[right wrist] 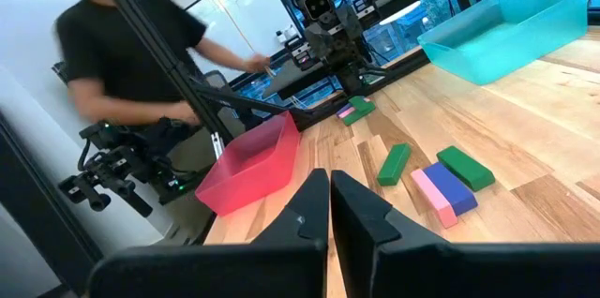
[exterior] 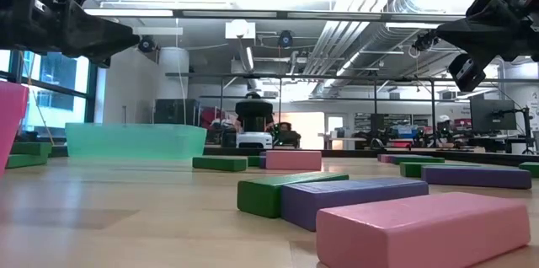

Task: Sort blocks

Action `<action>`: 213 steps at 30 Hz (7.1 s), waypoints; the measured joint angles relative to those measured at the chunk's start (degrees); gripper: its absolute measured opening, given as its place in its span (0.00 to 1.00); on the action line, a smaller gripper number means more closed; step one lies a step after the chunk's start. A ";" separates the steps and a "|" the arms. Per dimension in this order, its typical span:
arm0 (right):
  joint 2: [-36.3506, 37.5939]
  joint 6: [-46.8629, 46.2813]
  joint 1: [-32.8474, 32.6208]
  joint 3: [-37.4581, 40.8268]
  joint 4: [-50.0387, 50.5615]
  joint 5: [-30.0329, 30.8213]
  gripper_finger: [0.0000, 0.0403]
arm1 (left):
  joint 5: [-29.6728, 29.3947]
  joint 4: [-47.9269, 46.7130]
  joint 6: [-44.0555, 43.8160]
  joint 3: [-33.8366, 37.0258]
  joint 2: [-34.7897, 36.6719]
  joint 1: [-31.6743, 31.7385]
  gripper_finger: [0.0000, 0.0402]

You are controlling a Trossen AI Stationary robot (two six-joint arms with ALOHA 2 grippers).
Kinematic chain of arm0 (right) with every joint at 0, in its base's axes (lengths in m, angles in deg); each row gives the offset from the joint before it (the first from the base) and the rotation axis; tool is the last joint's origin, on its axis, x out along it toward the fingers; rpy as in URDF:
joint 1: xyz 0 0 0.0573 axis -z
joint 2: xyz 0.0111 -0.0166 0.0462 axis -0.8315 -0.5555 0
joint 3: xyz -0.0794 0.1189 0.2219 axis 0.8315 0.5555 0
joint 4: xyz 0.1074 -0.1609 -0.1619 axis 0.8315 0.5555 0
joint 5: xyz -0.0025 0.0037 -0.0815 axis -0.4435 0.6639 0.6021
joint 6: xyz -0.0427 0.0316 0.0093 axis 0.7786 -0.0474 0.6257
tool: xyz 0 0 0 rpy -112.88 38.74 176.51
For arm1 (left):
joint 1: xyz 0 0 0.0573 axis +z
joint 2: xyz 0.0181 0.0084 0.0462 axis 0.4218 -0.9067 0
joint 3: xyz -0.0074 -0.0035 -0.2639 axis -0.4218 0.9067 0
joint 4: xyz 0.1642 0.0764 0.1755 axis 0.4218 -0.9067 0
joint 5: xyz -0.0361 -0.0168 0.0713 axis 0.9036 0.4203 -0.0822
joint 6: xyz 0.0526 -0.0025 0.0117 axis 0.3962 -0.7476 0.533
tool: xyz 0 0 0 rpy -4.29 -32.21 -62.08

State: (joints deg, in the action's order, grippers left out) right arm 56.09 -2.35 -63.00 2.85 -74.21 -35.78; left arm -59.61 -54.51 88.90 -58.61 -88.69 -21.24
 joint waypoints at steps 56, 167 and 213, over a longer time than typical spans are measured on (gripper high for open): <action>-0.01 0.00 0.02 -0.02 -0.01 0.00 0.00 | -5.42 -19.78 -4.45 -38.25 -56.17 -5.07 0.30; -0.04 0.00 0.00 -0.02 -0.01 0.01 0.00 | -13.43 -15.41 -8.44 -67.84 -101.51 -8.17 0.07; -0.06 0.00 0.01 -0.02 0.00 0.01 0.00 | -11.14 -40.58 -10.52 -63.28 -84.56 41.31 0.42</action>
State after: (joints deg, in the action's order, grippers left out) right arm 56.03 -2.35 -62.99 2.83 -74.20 -35.77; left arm -70.74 -95.09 78.38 -121.89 -173.25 20.07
